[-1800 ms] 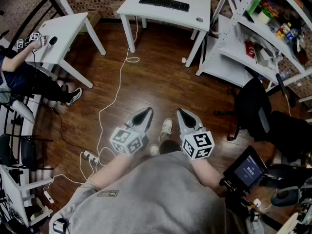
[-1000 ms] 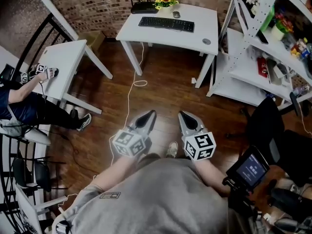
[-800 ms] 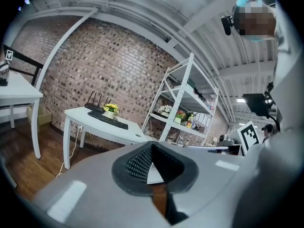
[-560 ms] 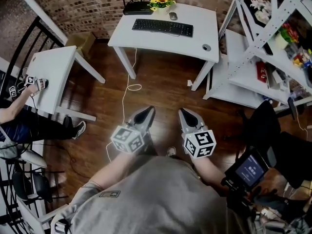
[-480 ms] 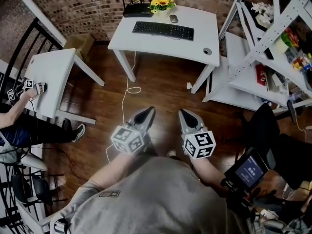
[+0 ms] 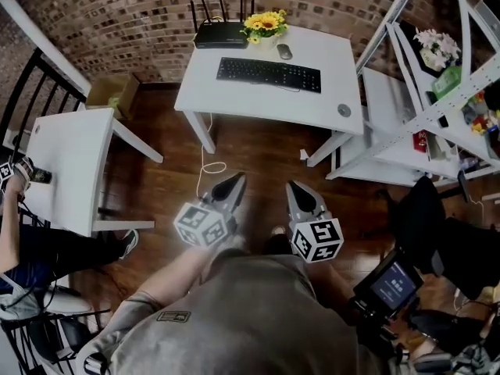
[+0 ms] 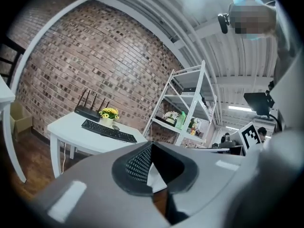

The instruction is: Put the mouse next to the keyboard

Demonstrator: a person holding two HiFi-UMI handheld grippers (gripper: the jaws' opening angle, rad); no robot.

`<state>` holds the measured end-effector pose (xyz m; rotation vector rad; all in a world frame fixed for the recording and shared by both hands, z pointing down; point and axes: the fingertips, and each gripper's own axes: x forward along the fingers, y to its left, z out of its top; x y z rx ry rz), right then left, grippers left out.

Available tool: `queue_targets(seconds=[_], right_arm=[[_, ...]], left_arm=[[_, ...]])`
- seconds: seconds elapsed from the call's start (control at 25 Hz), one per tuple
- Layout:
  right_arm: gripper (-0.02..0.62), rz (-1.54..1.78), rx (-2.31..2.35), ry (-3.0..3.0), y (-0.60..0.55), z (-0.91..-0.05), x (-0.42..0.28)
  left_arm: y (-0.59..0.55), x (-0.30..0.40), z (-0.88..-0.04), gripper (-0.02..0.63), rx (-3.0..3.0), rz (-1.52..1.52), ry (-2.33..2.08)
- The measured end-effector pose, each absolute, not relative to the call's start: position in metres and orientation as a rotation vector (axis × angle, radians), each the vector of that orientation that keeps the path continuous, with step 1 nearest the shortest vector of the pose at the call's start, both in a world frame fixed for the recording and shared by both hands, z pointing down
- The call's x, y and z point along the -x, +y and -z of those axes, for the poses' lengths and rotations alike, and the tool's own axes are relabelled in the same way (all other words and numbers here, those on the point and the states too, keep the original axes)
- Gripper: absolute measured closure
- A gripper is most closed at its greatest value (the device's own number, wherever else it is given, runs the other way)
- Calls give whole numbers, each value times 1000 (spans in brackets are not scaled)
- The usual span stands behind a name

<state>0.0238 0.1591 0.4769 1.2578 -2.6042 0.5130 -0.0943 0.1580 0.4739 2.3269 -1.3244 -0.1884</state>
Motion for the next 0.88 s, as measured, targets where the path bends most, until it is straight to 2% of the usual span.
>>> queue_targets(seconds=[0.56,0.88], right_arm=[[584,-530,-1161,-2679,-31,-484,-33],[584,-570,-1143,-2663,-84,-494,-33]], left_arm=[[-15,89,-479,611,-2283,122,-1423],[-64,91,-487,611,-2230,112,-1439]])
